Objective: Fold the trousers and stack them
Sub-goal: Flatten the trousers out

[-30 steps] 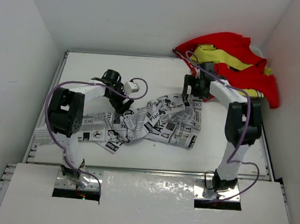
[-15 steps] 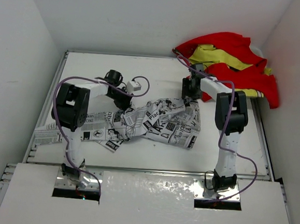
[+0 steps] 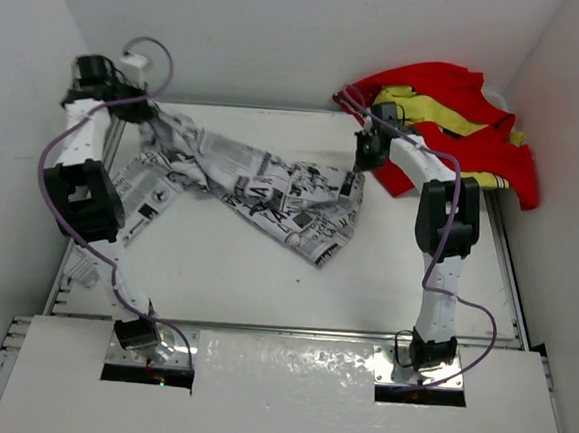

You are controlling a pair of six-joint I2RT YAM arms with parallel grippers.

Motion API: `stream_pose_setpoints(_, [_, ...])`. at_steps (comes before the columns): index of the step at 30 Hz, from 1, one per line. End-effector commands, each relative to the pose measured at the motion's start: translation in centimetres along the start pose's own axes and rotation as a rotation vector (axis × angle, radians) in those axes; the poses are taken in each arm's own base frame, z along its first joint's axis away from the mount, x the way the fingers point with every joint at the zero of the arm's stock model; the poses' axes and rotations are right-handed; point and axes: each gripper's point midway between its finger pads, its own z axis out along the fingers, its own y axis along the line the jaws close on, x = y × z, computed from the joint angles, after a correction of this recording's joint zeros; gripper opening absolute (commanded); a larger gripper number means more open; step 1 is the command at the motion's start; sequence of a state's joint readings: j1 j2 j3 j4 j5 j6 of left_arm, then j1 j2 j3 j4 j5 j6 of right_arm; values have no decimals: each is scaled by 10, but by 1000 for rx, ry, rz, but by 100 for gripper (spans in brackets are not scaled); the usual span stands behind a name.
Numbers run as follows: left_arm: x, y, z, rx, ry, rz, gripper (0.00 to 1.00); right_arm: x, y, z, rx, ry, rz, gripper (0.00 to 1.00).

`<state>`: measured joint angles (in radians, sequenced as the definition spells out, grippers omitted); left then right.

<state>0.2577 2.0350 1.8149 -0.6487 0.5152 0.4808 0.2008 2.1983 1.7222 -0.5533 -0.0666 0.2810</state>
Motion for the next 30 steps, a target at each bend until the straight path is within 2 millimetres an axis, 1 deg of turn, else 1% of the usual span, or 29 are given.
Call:
stream_pose_setpoints(1, [-99,46,-80,-210,-227,132,0,-102,33,-78,-91,-311,-32,0])
stream_pose_setpoints(2, [-108,51,-92,-232,-242,159,0,-124,39,-100,-102,-383,-37,0])
stream_pose_setpoints(4, [-142,50,-125,-280,-303,265,0,-151,44,-130,-113,-483,-46,0])
stream_pose_setpoints(5, [-151,48,-136,-293,-323,303,0,-158,45,-142,-113,-517,-49,0])
stream_pose_setpoints(6, [-167,42,-158,-322,-358,373,0,-170,47,-168,-113,-581,-56,0])
stream_pose_setpoints(7, [-170,40,-166,-338,-363,401,0,-174,41,-181,-91,-610,-51,0])
stream_pose_setpoints(8, [-179,32,-187,-367,-380,466,0,-176,40,-193,-82,-636,-55,0])
stream_pose_setpoints(9, [-177,30,-194,-381,-368,496,0,-182,41,-227,-80,-708,-63,0])
stream_pose_setpoints(10, [-173,25,-199,-382,-348,518,0,-172,35,-227,-55,-702,-60,0])
stream_pose_setpoints(11, [-168,18,-213,-398,-333,570,0,-171,33,-241,-43,-737,-72,0])
stream_pose_setpoints(12, [-158,14,-217,-400,-298,593,0,-156,29,-258,-25,-757,-73,0])
stream_pose_setpoints(13, [-149,10,-220,-400,-269,615,0,-147,28,-265,-25,-767,-77,0])
stream_pose_setpoints(14, [-133,2,-225,-390,-216,684,0,-145,26,-277,-13,-820,-72,0])
stream_pose_setpoints(15, [-103,-5,-221,-342,-122,684,0,-134,27,-313,-16,-896,-74,0])
stream_pose_setpoints(16, [-81,-11,-218,-305,-58,696,0,-98,12,-280,30,-826,-52,0])
stream_pose_setpoints(17, [-39,-22,-209,-232,49,740,0,-81,5,-280,49,-836,-16,0])
stream_pose_setpoints(18, [-6,-27,-206,-192,142,744,0,-65,-4,-278,77,-852,24,0])
stream_pose_setpoints(19, [35,-38,-202,-107,247,742,1,-17,-27,-264,161,-813,81,0])
stream_pose_setpoints(20, [91,-54,-194,-18,361,694,4,7,-37,-257,187,-796,151,0])
stream_pose_setpoints(21, [129,-73,-197,88,447,656,8,34,-47,-246,225,-765,199,0])
stream_pose_setpoints(22, [152,-87,-198,135,484,604,21,81,-62,-227,267,-716,250,0])
stream_pose_setpoints(23, [194,-103,-191,211,563,523,28,103,-73,-220,307,-707,349,0])
stream_pose_setpoints(24, [213,-109,-192,223,616,482,33,132,-80,-207,331,-654,390,0])
stream_pose_setpoints(25, [232,-116,-193,241,666,446,45,171,-89,-186,368,-581,419,0])
stream_pose_setpoints(26, [261,-127,-196,279,738,416,48,188,-91,-184,369,-572,482,0])
stream_pose_setpoints(27, [274,-125,-203,270,800,431,49,214,-100,-173,412,-529,506,0])
stream_pose_setpoints(28, [284,-126,-207,274,836,438,50,225,-103,-170,430,-516,526,0])
stream_pose_setpoints(29, [293,-127,-212,271,862,440,50,231,-105,-171,434,-528,564,0])
stream_pose_setpoints(30, [294,-124,-216,248,875,437,50,244,-109,-168,463,-500,569,0])
